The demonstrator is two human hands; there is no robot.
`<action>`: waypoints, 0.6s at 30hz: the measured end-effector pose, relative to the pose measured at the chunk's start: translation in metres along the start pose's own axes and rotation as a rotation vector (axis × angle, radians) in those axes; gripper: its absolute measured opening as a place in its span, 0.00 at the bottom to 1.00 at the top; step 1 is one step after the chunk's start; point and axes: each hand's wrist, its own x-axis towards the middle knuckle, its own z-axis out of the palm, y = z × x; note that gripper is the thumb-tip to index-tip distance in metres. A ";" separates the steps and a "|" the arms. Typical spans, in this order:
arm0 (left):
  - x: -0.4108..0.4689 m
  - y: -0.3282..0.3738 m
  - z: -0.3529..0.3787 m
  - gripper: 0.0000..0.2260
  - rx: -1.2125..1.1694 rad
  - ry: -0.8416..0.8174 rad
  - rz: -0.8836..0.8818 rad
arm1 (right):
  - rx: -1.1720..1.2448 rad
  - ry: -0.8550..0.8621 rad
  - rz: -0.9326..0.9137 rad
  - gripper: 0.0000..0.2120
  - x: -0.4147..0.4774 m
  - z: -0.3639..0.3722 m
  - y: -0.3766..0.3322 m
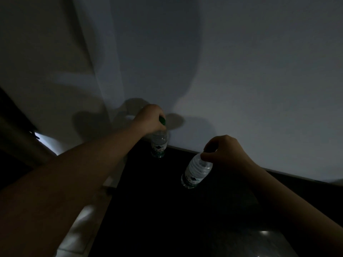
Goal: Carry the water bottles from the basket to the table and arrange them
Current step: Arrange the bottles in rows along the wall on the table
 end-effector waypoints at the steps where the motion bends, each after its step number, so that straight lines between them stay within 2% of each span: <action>1: 0.001 -0.001 0.001 0.10 -0.003 -0.004 0.004 | -0.003 -0.004 -0.002 0.07 0.002 0.001 -0.001; 13: 0.004 -0.012 0.004 0.11 -0.006 -0.005 0.025 | -0.090 0.015 -0.077 0.10 0.039 0.006 -0.019; 18: 0.006 -0.011 0.006 0.06 -0.002 -0.027 0.034 | -0.097 -0.003 -0.076 0.11 0.062 0.009 -0.033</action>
